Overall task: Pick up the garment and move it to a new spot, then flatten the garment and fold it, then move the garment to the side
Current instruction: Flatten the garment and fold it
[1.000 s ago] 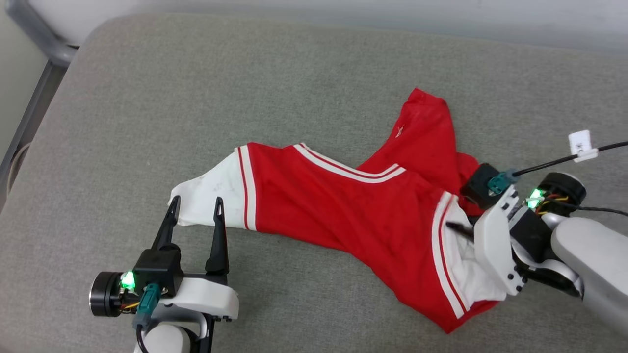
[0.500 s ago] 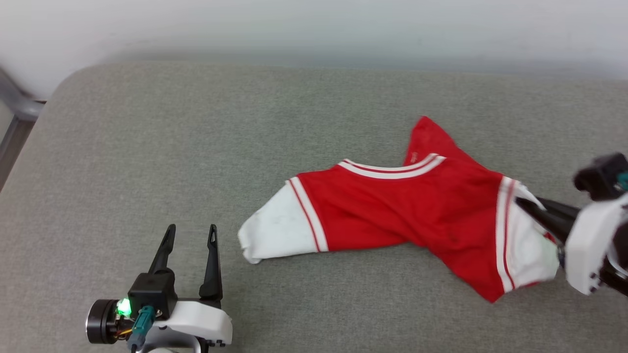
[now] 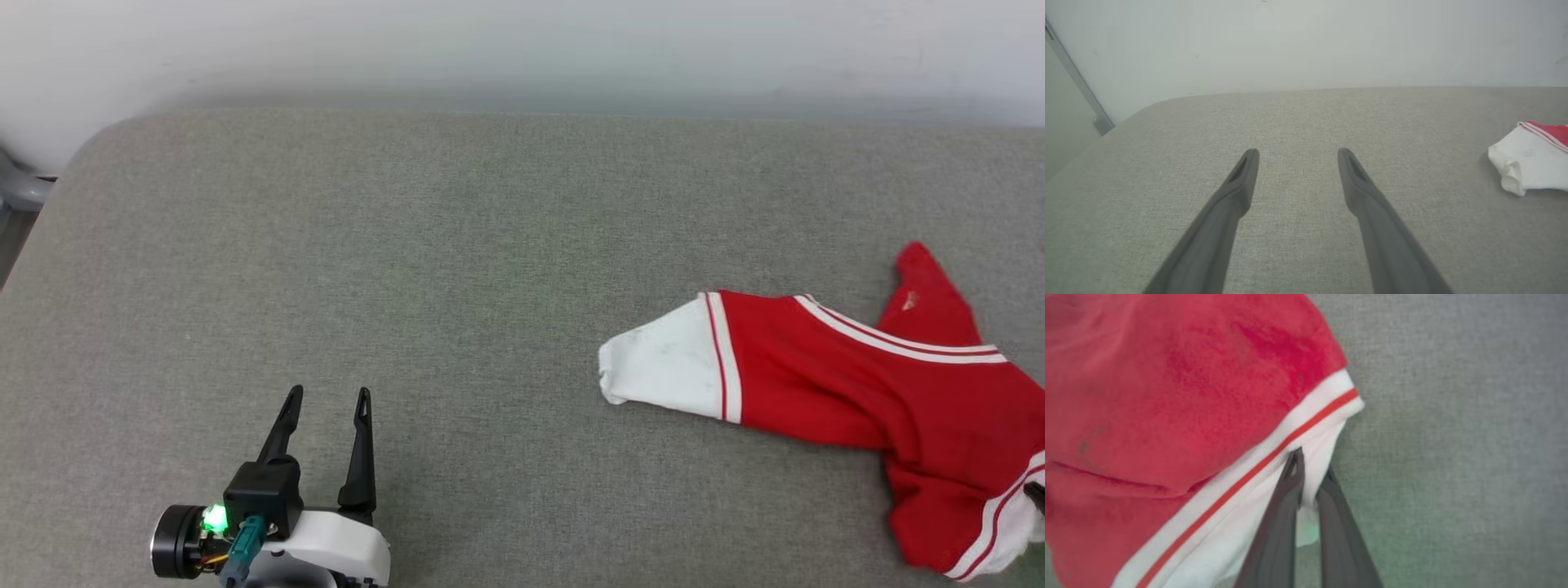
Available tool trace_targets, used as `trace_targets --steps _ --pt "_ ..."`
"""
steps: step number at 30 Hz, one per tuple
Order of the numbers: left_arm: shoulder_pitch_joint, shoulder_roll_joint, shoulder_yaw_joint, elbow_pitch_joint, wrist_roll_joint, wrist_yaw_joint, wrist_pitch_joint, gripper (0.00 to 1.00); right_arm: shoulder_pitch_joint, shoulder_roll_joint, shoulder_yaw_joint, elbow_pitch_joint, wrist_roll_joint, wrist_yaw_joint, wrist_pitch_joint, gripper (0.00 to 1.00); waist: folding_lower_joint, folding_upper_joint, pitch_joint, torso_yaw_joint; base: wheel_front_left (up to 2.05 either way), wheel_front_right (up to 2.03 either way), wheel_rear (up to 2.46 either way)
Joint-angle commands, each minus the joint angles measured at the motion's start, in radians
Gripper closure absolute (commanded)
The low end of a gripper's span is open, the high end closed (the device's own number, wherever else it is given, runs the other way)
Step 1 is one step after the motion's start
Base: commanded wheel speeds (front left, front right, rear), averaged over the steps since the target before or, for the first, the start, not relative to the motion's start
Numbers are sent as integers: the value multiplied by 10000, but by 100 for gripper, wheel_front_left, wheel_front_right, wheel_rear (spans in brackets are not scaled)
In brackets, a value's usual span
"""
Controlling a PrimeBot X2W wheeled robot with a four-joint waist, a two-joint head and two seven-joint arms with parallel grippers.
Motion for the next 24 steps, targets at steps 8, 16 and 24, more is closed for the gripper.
trace_targets --steps 8,16,24 --pt "185 -79 74 89 129 3 -25 0 395 585 -32 1046 -178 -20 -457 26 0 -1 -190 -6 0 0 0" --pt "324 -88 74 109 214 -84 -25 0 32 359 -832 -124 -872 -14 -2457 0 0 -1 -587 -94 0 0 0" --pt "466 -104 78 -14 293 -111 -25 0 269 -68 -2319 -2303 -2147 -13 -2606 0 0 -1 -797 -69 0 0 0"
